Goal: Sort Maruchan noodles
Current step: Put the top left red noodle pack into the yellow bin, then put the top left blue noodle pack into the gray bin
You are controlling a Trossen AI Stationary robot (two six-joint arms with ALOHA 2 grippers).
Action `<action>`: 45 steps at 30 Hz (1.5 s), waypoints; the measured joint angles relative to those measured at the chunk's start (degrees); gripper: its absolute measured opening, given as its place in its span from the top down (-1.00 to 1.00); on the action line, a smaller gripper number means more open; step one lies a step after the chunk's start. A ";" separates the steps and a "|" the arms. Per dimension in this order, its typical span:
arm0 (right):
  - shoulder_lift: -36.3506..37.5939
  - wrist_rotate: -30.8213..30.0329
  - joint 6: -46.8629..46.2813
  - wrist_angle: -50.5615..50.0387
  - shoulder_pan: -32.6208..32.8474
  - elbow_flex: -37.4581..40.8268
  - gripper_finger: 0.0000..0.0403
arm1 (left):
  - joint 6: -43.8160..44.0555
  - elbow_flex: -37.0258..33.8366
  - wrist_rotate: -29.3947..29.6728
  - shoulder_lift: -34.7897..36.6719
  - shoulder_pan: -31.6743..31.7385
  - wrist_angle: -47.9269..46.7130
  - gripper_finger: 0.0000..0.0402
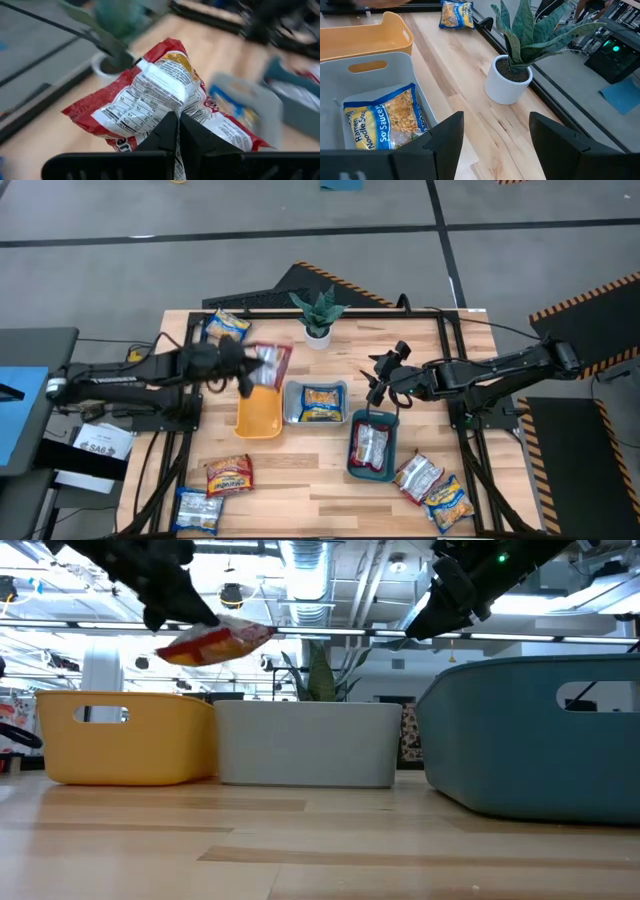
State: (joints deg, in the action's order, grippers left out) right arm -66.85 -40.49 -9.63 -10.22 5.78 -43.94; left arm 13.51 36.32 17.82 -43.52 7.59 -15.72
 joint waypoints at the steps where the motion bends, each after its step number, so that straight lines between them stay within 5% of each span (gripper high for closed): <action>1: 0.00 0.00 0.00 -0.02 0.00 0.00 -0.23 | 0.81 0.02 0.44 0.17 -2.16 -1.44 1.00; 10: 0.00 0.00 -0.28 -0.01 0.02 0.00 -0.23 | 16.34 0.02 4.14 -2.32 -19.26 -14.02 1.00; 16: 0.00 0.00 -0.46 -0.01 0.00 -0.01 -0.23 | 25.73 0.02 6.62 -6.69 -24.33 -16.68 0.99; 33: 0.00 0.02 -0.54 -0.02 0.00 -0.01 -0.23 | 27.42 0.09 9.62 -8.07 -20.76 -16.94 0.39; 42: 0.00 0.02 -1.07 0.00 0.00 -0.01 -0.23 | 26.67 0.11 12.99 -5.51 -17.14 -19.44 0.37; 45: 0.00 0.01 -1.07 0.02 0.00 0.00 -0.23 | 26.98 0.11 18.18 -5.54 -15.17 -22.11 0.38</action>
State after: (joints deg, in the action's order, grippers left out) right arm -66.85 -40.48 -10.70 -10.20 5.78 -43.95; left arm 40.49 36.42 35.99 -49.06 -7.58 -37.83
